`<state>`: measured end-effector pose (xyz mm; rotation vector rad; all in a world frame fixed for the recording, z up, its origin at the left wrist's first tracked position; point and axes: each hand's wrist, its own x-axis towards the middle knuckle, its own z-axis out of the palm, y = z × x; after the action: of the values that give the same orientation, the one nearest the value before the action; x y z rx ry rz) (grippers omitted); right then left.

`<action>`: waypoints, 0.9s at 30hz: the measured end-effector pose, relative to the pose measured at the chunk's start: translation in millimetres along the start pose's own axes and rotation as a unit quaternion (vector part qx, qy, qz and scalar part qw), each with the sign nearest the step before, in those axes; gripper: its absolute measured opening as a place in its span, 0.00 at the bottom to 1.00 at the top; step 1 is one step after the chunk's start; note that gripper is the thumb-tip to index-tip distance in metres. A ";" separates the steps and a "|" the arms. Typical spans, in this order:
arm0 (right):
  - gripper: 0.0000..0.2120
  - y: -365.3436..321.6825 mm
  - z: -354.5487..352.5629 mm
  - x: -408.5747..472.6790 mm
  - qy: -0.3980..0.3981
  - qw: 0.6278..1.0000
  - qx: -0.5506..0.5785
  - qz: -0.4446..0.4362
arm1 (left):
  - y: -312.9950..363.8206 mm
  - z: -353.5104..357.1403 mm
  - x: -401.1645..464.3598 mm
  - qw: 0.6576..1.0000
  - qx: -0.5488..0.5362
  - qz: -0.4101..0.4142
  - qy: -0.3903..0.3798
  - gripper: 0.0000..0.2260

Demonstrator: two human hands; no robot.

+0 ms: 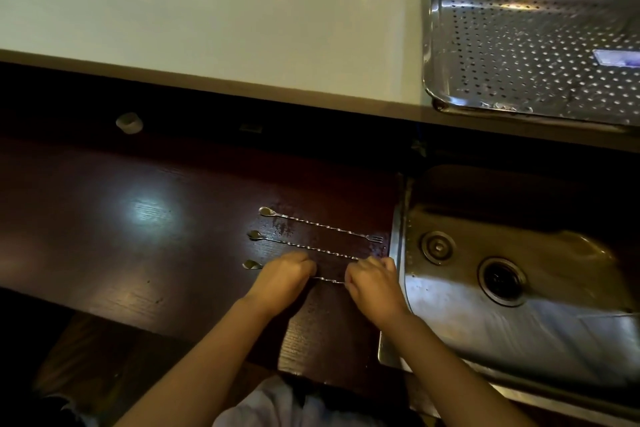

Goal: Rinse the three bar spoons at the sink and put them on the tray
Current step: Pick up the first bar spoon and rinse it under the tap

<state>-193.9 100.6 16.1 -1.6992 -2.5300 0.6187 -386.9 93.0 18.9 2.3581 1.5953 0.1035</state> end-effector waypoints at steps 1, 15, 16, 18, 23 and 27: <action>0.08 1.4 -2.7 -0.6 -0.005 1.000 0.022 0.002 | -0.1 -0.4 1.1 1.000 -0.003 0.002 -0.005 0.09; 0.04 19.0 -23.2 -14.3 -0.092 0.939 0.316 0.104 | 49.4 17.3 -27.2 0.621 -0.621 -0.450 0.161 0.03; 0.04 20.1 -24.7 -17.5 -0.092 0.932 0.333 0.109 | 52.2 18.8 -26.5 0.573 -0.660 -0.463 0.148 0.05; 0.04 23.5 -27.5 -23.9 -0.092 0.923 0.353 0.121 | 57.0 17.4 -21.9 0.505 -0.710 -0.473 0.132 0.07; 0.06 38.3 -41.0 -42.8 -0.074 0.905 0.395 0.137 | 70.9 5.4 -3.4 0.418 -0.788 -0.422 0.160 0.06; 0.10 63.8 -62.8 -64.3 -0.014 0.883 0.449 0.136 | 97.2 -0.9 15.5 0.424 -0.803 -0.384 0.166 0.05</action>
<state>-96.5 82.9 64.4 -1.6112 -1.5342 1.5215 -294.0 73.9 45.3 0.0267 1.2416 1.2307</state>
